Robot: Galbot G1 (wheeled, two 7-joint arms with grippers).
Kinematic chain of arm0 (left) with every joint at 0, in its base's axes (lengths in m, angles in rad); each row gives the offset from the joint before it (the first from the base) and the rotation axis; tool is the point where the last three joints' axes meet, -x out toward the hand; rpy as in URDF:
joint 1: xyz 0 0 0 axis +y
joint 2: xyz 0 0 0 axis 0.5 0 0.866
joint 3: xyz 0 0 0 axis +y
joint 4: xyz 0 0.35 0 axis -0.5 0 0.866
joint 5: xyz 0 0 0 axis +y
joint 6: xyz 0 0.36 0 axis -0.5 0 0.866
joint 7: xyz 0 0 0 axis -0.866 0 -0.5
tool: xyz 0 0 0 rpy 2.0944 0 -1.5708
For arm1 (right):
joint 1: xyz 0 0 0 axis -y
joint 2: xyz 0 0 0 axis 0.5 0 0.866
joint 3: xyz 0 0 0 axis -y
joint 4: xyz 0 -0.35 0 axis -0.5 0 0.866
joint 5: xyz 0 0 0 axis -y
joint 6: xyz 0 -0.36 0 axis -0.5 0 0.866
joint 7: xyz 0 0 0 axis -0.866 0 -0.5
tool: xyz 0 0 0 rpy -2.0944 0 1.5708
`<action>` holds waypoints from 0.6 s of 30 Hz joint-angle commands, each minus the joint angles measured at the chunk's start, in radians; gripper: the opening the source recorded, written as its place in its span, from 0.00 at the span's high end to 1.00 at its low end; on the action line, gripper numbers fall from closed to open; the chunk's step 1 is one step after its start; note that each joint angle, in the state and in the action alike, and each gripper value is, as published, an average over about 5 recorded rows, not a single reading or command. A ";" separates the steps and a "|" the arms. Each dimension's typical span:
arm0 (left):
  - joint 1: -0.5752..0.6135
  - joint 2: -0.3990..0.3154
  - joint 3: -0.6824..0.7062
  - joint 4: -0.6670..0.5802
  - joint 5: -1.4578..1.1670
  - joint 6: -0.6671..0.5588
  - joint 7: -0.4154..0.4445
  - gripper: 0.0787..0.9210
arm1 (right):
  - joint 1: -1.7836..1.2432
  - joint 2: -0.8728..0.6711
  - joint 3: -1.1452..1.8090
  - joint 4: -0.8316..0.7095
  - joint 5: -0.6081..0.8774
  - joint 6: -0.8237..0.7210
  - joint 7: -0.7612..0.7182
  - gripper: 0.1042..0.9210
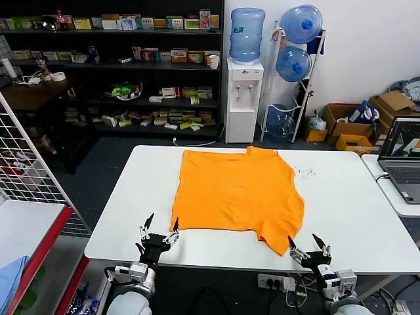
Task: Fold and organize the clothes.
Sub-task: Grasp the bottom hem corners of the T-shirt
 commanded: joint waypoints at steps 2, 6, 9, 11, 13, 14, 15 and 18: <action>-0.036 0.000 0.010 0.016 -0.022 0.131 0.028 0.12 | 0.055 -0.001 -0.018 -0.057 0.028 -0.038 0.026 0.12; -0.059 0.001 0.016 0.028 -0.080 0.195 0.021 0.12 | 0.102 -0.002 -0.053 -0.088 0.033 -0.055 0.028 0.12; -0.074 0.001 0.018 0.042 -0.108 0.222 0.014 0.12 | 0.127 0.001 -0.074 -0.100 0.033 -0.065 0.031 0.12; -0.084 0.001 0.020 0.057 -0.124 0.236 0.008 0.12 | 0.138 0.003 -0.085 -0.108 0.033 -0.072 0.035 0.12; -0.095 0.002 0.022 0.074 -0.143 0.252 0.000 0.12 | 0.149 0.005 -0.093 -0.115 0.033 -0.078 0.038 0.12; -0.102 0.003 0.024 0.083 -0.152 0.263 -0.003 0.12 | 0.153 0.006 -0.097 -0.119 0.034 -0.081 0.040 0.12; -0.109 0.003 0.026 0.090 -0.160 0.275 -0.005 0.12 | 0.158 0.007 -0.101 -0.122 0.035 -0.084 0.041 0.12; -0.125 0.004 0.032 0.106 -0.175 0.304 -0.003 0.12 | 0.168 0.010 -0.109 -0.126 0.039 -0.092 0.045 0.12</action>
